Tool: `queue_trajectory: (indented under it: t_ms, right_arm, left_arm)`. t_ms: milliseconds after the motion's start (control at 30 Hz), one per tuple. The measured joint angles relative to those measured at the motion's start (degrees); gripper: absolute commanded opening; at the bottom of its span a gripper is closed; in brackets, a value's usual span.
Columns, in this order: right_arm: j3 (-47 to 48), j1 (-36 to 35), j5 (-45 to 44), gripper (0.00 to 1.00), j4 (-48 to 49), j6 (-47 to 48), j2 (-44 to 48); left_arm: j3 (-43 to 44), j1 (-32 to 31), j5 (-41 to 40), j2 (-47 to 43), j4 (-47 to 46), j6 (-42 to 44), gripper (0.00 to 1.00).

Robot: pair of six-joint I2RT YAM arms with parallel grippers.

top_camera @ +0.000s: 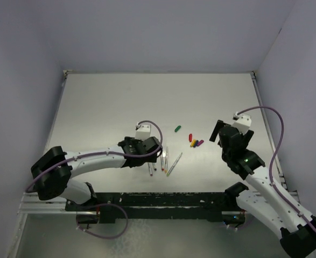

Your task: Insert the pens into the pen caps

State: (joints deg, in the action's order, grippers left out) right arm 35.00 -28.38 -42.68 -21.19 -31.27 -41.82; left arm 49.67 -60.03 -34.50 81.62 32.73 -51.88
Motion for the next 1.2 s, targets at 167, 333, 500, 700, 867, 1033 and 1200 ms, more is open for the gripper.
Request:
queue_trajectory:
  t_ms: [167,333,500,700,867,1033,1200]
  right_arm:
    - [0.0,0.0,-0.2,1.0,0.0,-0.1,0.2]
    - [0.0,0.0,-0.5,1.0,-0.2,-0.7,0.2]
    - [0.0,0.0,-1.3,1.0,-0.8,-1.6,0.3]
    - [0.0,0.0,-1.3,1.0,-0.8,-1.6,0.7]
    - [0.0,0.0,-1.2,1.0,-0.9,-1.6,0.7]
    - [0.0,0.0,-1.2,1.0,-0.9,-1.6,0.7]
    - [0.0,0.0,-1.2,1.0,-1.2,-1.6,0.7]
  left_arm:
    - [0.0,0.0,2.2,3.1,-0.5,-0.9,0.95]
    - [0.0,0.0,3.5,4.7,-0.3,-2.8,0.88]
    - [0.0,0.0,4.6,5.7,0.1,-4.2,0.78]
    - [0.0,0.0,5.0,7.8,1.7,-5.4,0.75]
    - [0.0,0.0,5.2,9.1,2.2,-5.9,0.76]
    - [0.5,0.0,5.4,9.6,2.4,-6.1,0.72]
    - [0.6,0.0,5.6,9.7,3.6,-6.6,0.66]
